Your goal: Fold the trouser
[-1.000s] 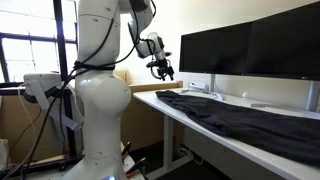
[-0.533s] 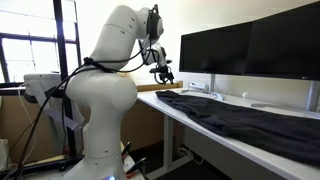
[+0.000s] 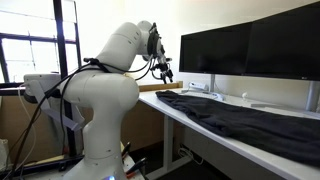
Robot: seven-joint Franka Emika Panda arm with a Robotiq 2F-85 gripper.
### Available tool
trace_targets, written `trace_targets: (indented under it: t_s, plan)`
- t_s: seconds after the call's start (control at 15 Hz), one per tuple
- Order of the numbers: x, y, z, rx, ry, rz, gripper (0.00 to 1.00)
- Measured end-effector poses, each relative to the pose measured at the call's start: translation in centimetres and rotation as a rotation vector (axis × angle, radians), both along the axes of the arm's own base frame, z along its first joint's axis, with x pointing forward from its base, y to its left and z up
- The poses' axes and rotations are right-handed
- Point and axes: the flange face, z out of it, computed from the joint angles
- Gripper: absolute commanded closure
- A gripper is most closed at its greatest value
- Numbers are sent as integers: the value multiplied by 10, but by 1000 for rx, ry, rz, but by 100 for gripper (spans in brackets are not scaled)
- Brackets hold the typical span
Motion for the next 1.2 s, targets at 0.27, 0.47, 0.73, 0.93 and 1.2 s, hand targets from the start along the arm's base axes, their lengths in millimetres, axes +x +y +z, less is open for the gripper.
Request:
trace_targets:
  t_s: [0.27,0.47,0.73,0.93,1.2]
  plan:
    - [-4,-2,0,-22,128,-78,0]
    - [-8,-1,-9,-34,204,-105,0]
    - [-12,-2,-26,-50,283,-126,0]
    - [-14,-4,-36,-55,325,-148,0]
    - [-12,-8,-42,-38,369,-168,0]
